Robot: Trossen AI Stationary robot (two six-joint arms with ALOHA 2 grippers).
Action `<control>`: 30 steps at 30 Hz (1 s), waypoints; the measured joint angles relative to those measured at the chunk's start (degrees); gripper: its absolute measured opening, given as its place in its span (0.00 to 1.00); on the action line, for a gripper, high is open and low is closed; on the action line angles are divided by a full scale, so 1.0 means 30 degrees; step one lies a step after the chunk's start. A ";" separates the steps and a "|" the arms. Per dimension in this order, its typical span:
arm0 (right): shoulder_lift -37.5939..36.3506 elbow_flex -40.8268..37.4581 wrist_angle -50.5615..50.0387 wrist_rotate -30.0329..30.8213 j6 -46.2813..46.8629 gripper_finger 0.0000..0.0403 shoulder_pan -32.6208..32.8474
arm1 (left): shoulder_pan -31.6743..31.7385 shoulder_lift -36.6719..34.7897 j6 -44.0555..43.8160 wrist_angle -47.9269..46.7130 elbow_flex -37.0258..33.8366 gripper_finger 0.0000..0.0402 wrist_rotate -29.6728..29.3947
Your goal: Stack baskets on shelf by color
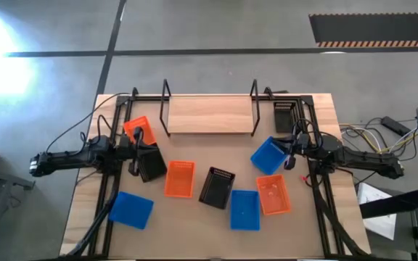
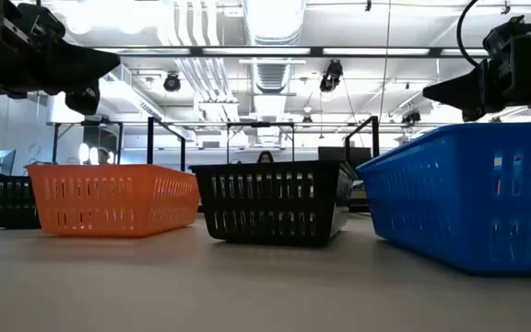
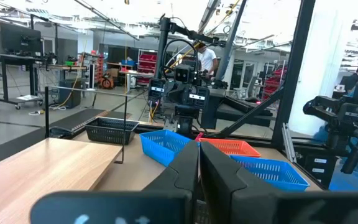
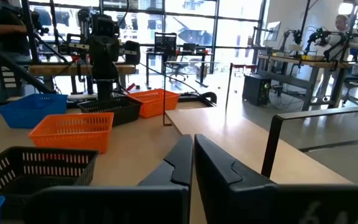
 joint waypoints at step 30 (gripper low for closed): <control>0.0002 -0.0007 0.0069 0.0016 -0.0869 0.02 -0.0003 | 0.0007 0.0002 0.0005 0.0000 0.0007 0.00 -0.0218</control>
